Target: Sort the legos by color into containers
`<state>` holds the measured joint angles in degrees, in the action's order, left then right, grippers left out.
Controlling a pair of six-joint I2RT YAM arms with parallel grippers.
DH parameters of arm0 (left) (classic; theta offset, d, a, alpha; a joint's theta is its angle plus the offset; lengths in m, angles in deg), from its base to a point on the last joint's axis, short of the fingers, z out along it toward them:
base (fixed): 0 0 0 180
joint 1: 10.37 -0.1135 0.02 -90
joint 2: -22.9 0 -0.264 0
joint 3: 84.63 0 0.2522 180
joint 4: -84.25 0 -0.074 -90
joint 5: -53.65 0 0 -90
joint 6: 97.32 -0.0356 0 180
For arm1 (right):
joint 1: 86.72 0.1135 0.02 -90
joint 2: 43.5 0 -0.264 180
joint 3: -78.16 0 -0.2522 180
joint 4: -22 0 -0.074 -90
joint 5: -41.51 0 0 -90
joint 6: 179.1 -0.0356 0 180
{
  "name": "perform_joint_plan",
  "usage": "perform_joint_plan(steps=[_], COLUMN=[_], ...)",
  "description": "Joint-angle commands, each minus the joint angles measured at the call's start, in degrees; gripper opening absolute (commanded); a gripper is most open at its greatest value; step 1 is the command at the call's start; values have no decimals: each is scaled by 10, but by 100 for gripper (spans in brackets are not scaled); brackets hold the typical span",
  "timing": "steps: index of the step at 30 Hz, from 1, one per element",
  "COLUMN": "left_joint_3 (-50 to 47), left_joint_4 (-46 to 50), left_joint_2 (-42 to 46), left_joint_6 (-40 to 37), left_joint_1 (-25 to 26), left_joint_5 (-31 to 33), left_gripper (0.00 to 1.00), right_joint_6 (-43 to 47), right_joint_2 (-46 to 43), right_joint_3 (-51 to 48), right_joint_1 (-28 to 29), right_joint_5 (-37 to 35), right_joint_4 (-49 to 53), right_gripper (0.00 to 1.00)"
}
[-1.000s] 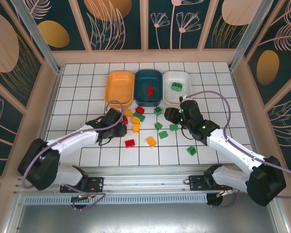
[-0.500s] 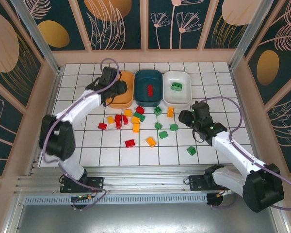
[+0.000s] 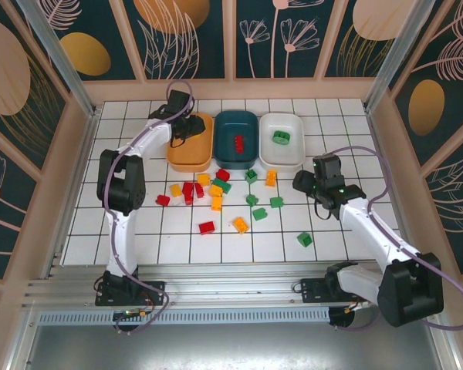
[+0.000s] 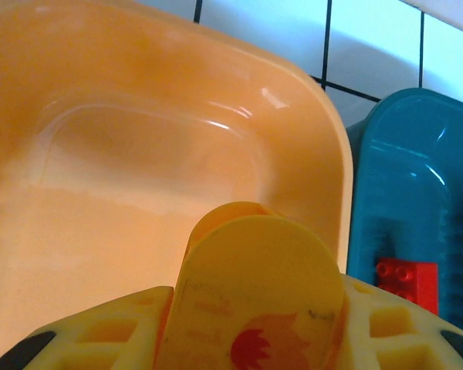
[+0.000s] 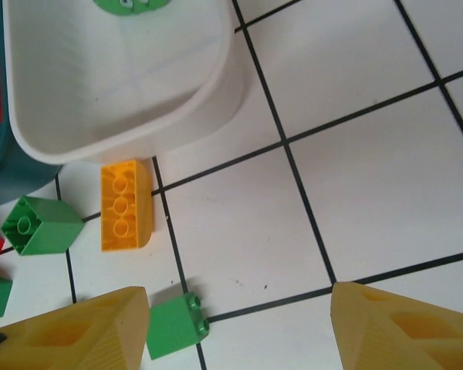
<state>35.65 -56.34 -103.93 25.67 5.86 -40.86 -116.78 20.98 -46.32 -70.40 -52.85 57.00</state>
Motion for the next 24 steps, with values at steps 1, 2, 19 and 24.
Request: perform_joint_plan(steps=[1, 2, 19, 24], left_joint_3=[17, 17, 57, -168], left_joint_4=[39, 41, 25, -107], left_joint_2=[-40, -47, -16, 152], left_joint_6=[-8, -9, -72, 16], left_joint_1=[0, -1, -6, -5], left_joint_5=[-4, 1, -10, -74], left_gripper=[36, 37, 98, 98], right_joint_6=[25, 22, -69, -181], right_joint_2=[2, 2, -47, -97], right_joint_3=[10, 9, 23, -16], right_joint_1=[-4, -4, 73, 77], right_joint_5=[17, 18, -62, -76], right_joint_4=[-8, -11, 107, 189], right_gripper=[64, 64, 73, 74])
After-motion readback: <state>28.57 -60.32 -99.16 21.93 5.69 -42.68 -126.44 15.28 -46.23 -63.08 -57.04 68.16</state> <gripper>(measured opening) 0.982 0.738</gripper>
